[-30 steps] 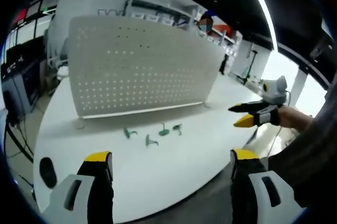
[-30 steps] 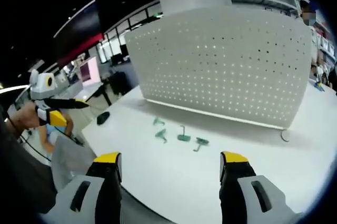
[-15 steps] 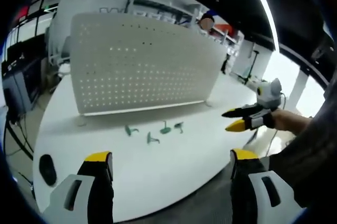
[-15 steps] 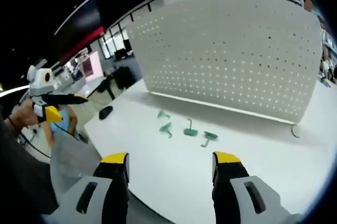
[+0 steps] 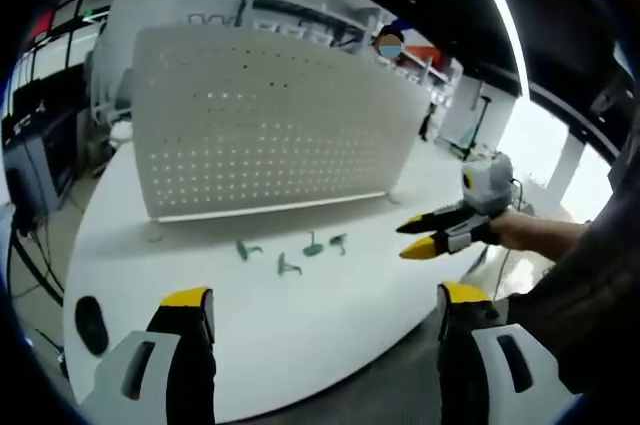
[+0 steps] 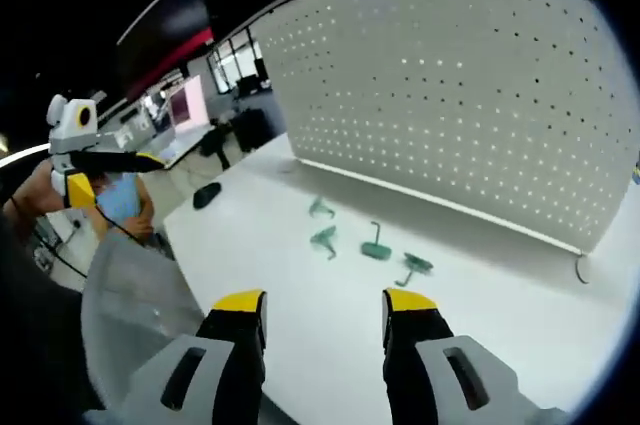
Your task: Insert the hook assembly into the mounting plate slot until the hook locks in place.
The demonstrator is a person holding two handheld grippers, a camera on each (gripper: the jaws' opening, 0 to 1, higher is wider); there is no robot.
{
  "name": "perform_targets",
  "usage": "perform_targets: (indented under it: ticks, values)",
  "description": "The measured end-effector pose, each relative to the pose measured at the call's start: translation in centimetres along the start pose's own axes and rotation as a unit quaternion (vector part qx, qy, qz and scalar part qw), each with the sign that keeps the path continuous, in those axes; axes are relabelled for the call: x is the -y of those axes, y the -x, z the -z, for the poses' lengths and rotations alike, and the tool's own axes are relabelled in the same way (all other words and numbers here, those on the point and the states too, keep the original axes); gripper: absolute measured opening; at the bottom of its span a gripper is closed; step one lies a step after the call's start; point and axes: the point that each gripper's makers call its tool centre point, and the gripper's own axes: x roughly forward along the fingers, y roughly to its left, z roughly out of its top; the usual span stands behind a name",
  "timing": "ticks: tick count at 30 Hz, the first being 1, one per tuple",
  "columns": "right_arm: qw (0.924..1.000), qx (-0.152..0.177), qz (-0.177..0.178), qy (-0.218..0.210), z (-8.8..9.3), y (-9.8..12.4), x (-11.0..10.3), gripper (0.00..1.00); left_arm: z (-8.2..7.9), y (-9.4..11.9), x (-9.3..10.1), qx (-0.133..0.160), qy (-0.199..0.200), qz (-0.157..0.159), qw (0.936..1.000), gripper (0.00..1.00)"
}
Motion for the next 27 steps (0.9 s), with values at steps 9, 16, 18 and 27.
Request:
perform_targets:
  ticks: [9,16,18,27]
  values:
    - [0.9994,-0.010,-0.019,0.026,-0.3,-3.0,-0.2,0.45,0.5,-0.1,-0.2,-0.009,0.001,-0.001,1.0000,0.94]
    - [0.9982,-0.024,-0.026,0.049,-0.6,-5.4,0.0,0.45,0.5,-0.5,0.9,-0.011,-0.006,0.008,0.9999,0.93]
    - [0.9980,-0.027,-0.026,0.051,-0.8,-6.1,0.4,0.45,0.5,-0.7,0.9,-0.011,-0.008,0.007,0.9999,0.92]
    - [0.9969,-0.043,-0.042,0.050,-1.0,-8.9,0.6,0.43,0.5,-0.6,0.2,-0.013,-0.012,0.000,0.9998,0.91]
